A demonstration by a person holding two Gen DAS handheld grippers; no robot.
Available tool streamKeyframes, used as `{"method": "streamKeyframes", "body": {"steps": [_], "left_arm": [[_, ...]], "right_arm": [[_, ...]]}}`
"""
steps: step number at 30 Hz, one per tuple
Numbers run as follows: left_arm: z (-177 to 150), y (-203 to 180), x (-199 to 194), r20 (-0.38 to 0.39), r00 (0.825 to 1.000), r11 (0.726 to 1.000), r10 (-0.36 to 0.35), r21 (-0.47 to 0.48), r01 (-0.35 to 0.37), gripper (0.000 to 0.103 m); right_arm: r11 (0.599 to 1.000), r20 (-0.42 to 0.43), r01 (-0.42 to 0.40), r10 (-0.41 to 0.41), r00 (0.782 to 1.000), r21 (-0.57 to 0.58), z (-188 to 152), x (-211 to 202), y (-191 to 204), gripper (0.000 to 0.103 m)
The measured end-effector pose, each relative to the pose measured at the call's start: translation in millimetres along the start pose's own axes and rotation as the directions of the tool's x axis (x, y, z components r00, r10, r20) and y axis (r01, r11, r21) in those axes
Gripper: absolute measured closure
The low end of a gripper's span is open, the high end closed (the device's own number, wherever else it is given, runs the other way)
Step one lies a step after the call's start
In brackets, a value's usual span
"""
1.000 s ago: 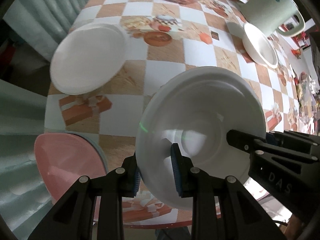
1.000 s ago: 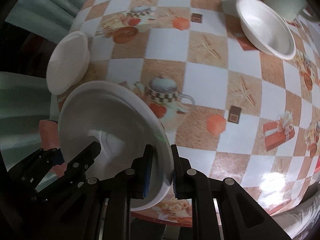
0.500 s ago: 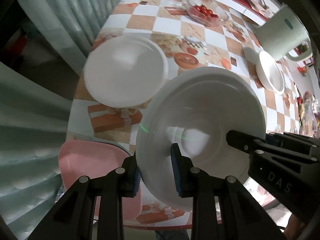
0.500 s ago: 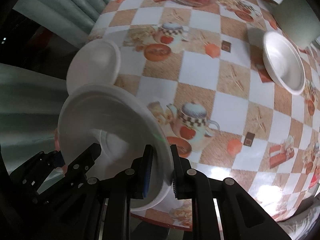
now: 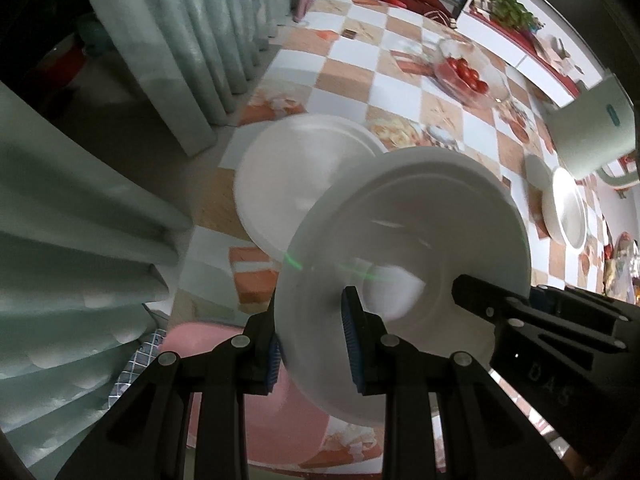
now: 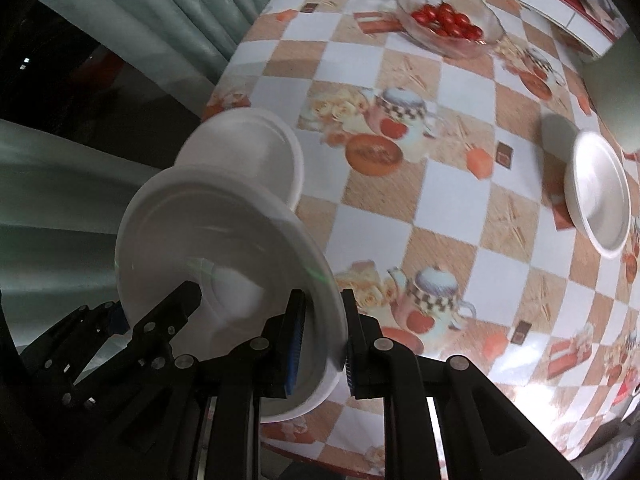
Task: Organize plates and bowls
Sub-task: 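Lift the white plate with both tools and carry it over the pink plate, then lower the white plate onto the pink plate and open both tools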
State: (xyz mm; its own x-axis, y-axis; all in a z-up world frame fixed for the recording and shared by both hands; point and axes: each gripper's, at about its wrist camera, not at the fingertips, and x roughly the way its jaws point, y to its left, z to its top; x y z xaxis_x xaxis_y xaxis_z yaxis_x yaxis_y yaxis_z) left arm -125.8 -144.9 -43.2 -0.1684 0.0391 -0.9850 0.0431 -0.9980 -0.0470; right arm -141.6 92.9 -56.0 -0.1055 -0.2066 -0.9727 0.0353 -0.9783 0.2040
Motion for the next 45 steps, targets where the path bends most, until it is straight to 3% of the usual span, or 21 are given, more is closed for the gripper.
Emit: {"method": "streamKeyframes", "body": {"steps": [16, 34, 40, 45], "left_arm": [[35, 24, 11, 0.023, 0.999, 0.997, 0.030, -0.069, -0.028, 0.074], [58, 36, 35, -0.002, 0.999, 0.994, 0.036, -0.100, -0.036, 0.073], [63, 38, 38, 0.011, 0.999, 0.995, 0.038, -0.094, -0.037, 0.066], [63, 39, 39, 0.005, 0.999, 0.994, 0.049, -0.094, -0.048, 0.052]], "right_arm": [[1.000, 0.019, -0.011, 0.012, 1.000, -0.019, 41, 13, 24, 0.084], [1.000, 0.006, -0.020, 0.020, 1.000, -0.021, 70, 41, 30, 0.084], [0.999, -0.002, -0.037, 0.037, 0.999, -0.021, 75, 46, 32, 0.084], [0.999, -0.008, -0.035, 0.035, 0.999, -0.031, 79, 47, 33, 0.084]]}}
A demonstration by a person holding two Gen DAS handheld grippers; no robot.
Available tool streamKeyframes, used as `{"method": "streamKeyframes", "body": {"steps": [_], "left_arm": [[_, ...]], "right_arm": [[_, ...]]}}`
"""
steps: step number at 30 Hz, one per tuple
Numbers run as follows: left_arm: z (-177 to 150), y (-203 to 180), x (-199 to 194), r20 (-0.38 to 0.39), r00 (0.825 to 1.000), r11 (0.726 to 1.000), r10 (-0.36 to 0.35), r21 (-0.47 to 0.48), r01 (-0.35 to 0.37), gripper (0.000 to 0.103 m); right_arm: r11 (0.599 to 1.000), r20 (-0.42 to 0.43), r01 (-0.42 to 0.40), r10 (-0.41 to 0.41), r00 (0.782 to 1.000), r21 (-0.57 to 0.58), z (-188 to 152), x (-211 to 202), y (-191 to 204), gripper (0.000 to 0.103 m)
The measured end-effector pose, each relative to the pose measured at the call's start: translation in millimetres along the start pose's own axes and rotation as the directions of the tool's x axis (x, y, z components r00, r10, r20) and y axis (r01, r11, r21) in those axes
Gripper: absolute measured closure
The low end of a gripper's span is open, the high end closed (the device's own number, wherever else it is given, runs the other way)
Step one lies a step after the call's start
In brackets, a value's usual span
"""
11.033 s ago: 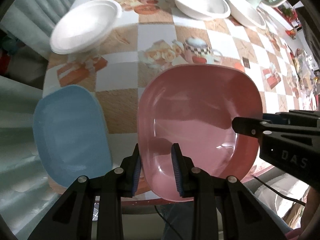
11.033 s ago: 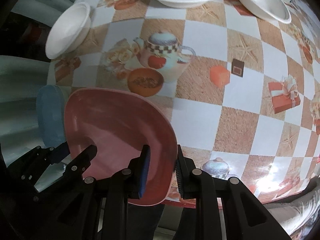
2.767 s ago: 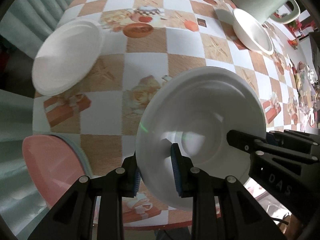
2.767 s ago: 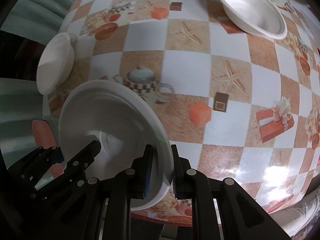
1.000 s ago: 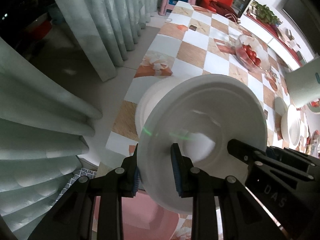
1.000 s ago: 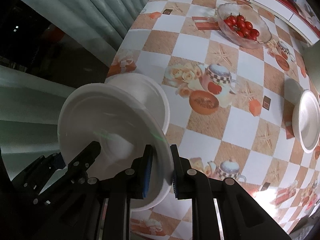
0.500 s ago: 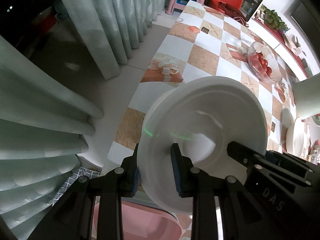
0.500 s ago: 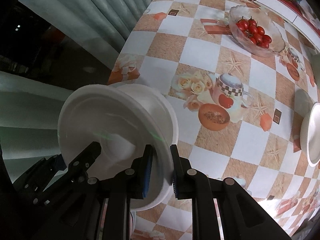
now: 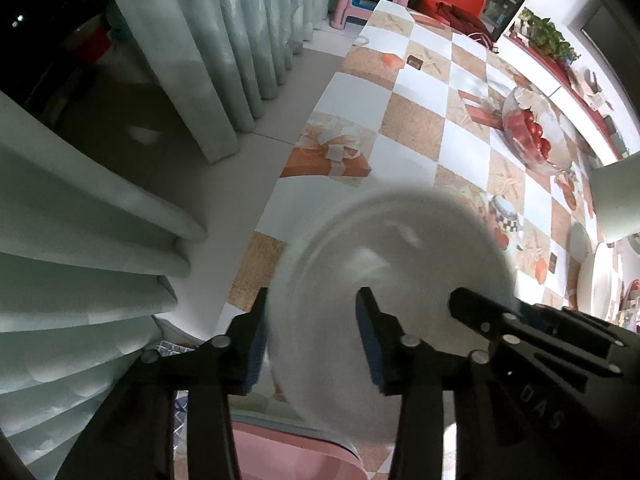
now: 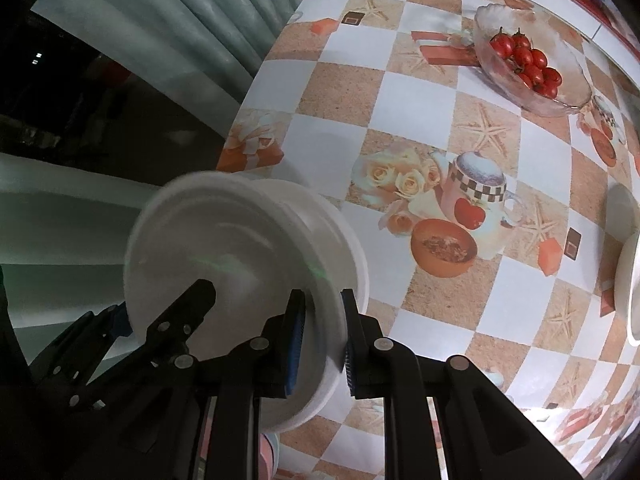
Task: Organize plates and bowls
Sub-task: 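Lower the white plate onto the pink plate and open both tools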
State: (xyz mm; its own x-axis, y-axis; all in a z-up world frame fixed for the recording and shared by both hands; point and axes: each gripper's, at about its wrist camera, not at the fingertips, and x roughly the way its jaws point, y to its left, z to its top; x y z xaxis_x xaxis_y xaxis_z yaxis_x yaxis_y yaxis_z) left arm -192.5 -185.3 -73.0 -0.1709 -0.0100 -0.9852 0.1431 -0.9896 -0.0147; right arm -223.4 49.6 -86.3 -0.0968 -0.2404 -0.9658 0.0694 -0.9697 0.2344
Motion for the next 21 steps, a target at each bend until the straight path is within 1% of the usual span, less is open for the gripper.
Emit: {"method": "streamKeyframes", "body": {"steps": [2, 3, 4, 5, 6, 7, 8, 9, 10, 11, 13, 21], "left_arm": [[0, 1, 0, 0.001, 1.000, 1.000, 0.028, -0.002, -0.028, 0.037], [0, 2, -1, 0.004, 0.999, 0.999, 0.035, -0.009, -0.035, 0.034], [-1, 4, -1, 0.010, 0.999, 0.999, 0.044, -0.015, -0.043, 0.030], [-1, 6, -2, 0.018, 0.998, 0.998, 0.059, -0.024, -0.059, 0.027], [-1, 8, -3, 0.021, 0.997, 0.996, 0.078, -0.034, -0.078, 0.026], [0, 12, -3, 0.019, 0.996, 0.995, 0.090, -0.049, -0.089, 0.021], [0, 16, -2, 0.013, 0.996, 0.994, 0.088, -0.066, -0.087, 0.016], [1, 20, -2, 0.005, 0.997, 0.993, 0.082, -0.080, -0.081, 0.013], [0, 22, -1, -0.005, 0.997, 0.993, 0.083, -0.085, -0.083, 0.007], [-1, 22, 0, -0.006, 0.996, 0.992, 0.094, -0.080, -0.094, 0.000], [-3, 20, -3, 0.008, 0.994, 0.992, 0.109, -0.070, -0.108, 0.000], [-11, 2, -15, 0.031, 0.995, 0.995, 0.094, -0.019, -0.093, 0.000]], "right_arm": [[1.000, 0.001, 0.011, -0.011, 1.000, -0.001, 0, -1, -2, 0.084], [1.000, 0.002, 0.015, -0.015, 1.000, -0.001, 0, -1, -2, 0.084], [1.000, 0.004, 0.024, -0.024, 1.000, 0.001, 0, -2, -4, 0.080], [0.999, 0.009, 0.043, -0.043, 0.999, 0.006, 1, -4, -7, 0.073], [0.998, 0.015, 0.059, -0.059, 0.998, 0.012, 1, -5, -10, 0.053], [0.997, 0.024, 0.071, -0.072, 0.997, 0.027, 1, -8, -15, 0.032], [0.997, 0.031, 0.063, -0.064, 0.997, 0.042, 1, -9, -20, 0.024], [0.997, 0.034, 0.047, -0.049, 0.998, 0.055, 1, -10, -23, 0.011], [0.997, 0.037, 0.034, -0.037, 0.999, 0.067, 1, -11, -27, 0.003], [0.997, 0.042, 0.030, -0.033, 0.999, 0.073, 1, -13, -29, 0.002], [0.997, 0.052, 0.040, -0.043, 0.998, 0.065, 1, -16, -30, 0.002], [0.997, 0.060, 0.023, -0.027, 0.998, 0.069, -11, -27, -35, 0.002]]}}
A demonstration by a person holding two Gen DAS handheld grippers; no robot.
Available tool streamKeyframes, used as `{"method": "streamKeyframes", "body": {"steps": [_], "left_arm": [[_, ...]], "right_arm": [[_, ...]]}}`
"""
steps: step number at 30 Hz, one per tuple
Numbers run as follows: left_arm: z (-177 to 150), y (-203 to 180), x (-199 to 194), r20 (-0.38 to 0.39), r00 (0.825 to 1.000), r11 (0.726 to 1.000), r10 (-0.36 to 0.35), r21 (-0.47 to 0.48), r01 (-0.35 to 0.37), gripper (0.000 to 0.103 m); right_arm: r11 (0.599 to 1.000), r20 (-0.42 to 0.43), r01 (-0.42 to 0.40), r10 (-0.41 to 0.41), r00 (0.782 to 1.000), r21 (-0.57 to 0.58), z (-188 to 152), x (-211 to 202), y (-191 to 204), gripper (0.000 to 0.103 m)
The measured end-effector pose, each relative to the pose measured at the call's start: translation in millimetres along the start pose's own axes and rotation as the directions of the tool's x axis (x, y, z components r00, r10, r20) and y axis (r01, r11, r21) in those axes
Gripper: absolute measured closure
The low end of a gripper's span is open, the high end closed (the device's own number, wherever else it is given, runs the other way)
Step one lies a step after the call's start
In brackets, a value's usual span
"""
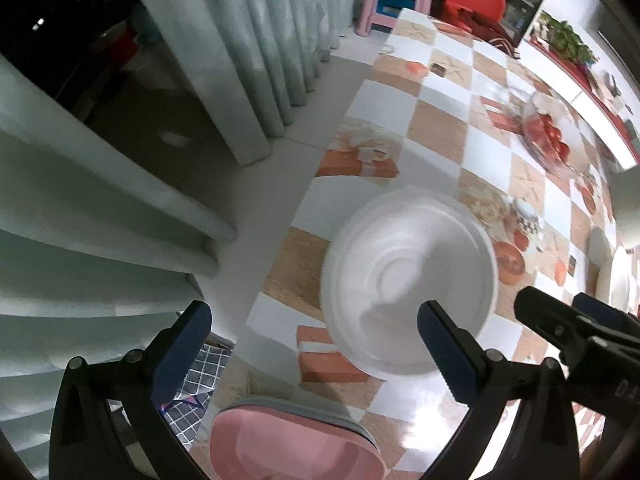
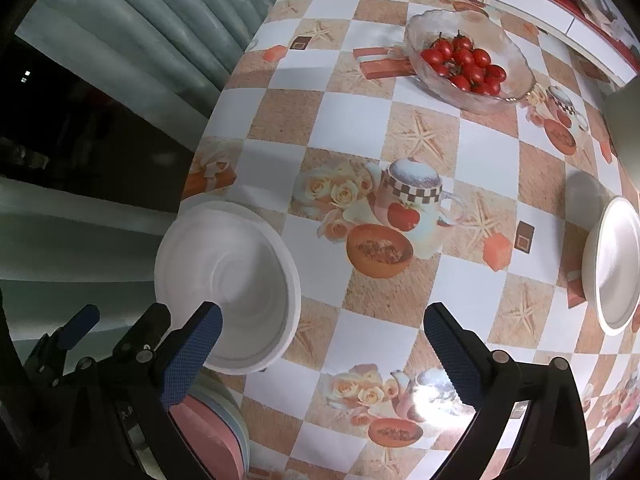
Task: Organize plates and bowls
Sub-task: 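Lower the white plate onto the pink plate and open both tools, then move both tools to a second white plate beside the green kettle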
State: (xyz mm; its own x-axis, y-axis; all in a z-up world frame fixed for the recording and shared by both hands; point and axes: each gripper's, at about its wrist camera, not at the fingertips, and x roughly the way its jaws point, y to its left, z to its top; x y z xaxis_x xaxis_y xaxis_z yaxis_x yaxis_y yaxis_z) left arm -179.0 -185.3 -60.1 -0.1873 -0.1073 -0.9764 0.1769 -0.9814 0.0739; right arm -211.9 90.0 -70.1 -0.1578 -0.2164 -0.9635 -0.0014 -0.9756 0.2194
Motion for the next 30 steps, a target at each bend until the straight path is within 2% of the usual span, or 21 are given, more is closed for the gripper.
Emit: {"method": "streamKeyframes", "body": {"steps": [10, 21, 30], "left_arm": [[-14, -39, -10, -0.008, 1.000, 0.996, -0.024, 0.085, 0.024, 0.000], [-44, -101, -20, -0.028, 0.999, 0.977, -0.038, 0.208, 0.043, 0.000], [-77, -159, -22, -0.102, 0.992, 0.950, -0.074, 0.295, 0.101, 0.000]], "right_arm": [[0.998, -0.018, -0.020, 0.021, 1.000, 0.063, -24, -11, -35, 0.002], [0.986, -0.020, -0.018, 0.022, 1.000, 0.164, -58, -24, -99, 0.002], [0.963, -0.025, -0.016, 0.023, 0.999, 0.269, -94, -36, -164, 0.002]]}}
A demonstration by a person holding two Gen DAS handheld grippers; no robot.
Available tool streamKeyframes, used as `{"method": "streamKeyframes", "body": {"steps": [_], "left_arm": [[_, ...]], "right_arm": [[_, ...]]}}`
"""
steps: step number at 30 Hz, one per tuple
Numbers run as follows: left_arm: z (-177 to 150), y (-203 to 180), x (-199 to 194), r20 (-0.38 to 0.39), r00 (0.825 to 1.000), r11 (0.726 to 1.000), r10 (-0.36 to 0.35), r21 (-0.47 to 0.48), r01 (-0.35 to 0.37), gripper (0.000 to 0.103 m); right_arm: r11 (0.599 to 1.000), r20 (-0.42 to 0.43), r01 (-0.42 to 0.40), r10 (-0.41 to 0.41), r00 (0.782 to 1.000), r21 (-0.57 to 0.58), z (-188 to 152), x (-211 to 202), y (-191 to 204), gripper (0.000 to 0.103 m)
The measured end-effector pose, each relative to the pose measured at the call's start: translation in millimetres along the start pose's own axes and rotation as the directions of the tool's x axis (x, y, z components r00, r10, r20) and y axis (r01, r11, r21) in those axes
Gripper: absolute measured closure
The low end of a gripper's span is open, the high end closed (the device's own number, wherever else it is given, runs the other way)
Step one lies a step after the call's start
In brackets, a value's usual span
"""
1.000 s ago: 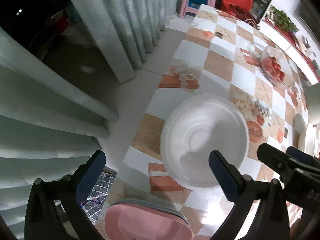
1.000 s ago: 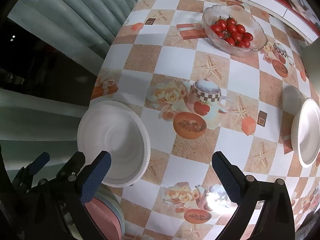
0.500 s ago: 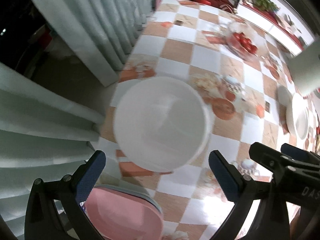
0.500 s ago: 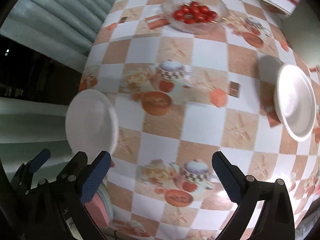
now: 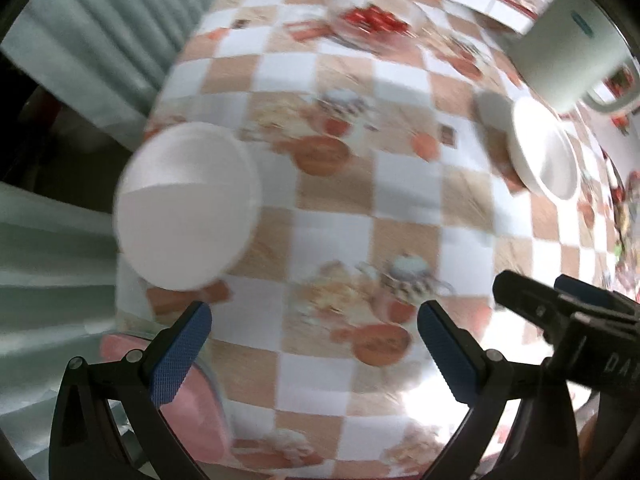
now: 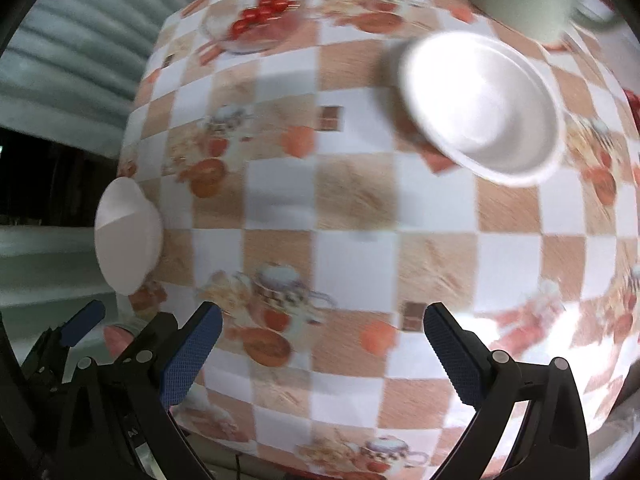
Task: Organize plates and bowls
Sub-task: 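Move both tools to a second white plate beside the green kettle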
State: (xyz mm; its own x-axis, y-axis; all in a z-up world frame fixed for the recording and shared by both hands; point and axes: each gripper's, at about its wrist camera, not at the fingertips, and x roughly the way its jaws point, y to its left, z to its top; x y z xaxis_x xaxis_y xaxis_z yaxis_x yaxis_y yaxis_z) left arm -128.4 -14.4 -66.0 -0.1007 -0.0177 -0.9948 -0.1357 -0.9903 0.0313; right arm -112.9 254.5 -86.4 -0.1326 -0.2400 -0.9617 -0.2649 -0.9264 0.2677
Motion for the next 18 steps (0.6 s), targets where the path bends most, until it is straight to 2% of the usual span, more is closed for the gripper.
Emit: {"method": "streamKeyframes", "body": {"steps": [8, 13, 18], "left_arm": [[0, -52, 21, -0.080, 0.996, 0.997, -0.046, 0.065, 0.052, 0.000], [18, -79, 21, -0.079, 0.995, 0.993, -0.069, 0.089, 0.075, 0.000], [49, -102, 17, -0.049, 0.995, 0.994, -0.083, 0.073, 0.086, 0.000]], "right_arm": [[0.989, -0.010, 0.028, -0.026, 1.000, 0.143, -14, -3, -79, 0.002], [0.975, 0.001, 0.042, -0.043, 0.999, 0.217, -9, -9, -121, 0.002], [0.967, 0.038, 0.049, -0.061, 0.997, 0.251, 19, -22, -145, 0.002]]}}
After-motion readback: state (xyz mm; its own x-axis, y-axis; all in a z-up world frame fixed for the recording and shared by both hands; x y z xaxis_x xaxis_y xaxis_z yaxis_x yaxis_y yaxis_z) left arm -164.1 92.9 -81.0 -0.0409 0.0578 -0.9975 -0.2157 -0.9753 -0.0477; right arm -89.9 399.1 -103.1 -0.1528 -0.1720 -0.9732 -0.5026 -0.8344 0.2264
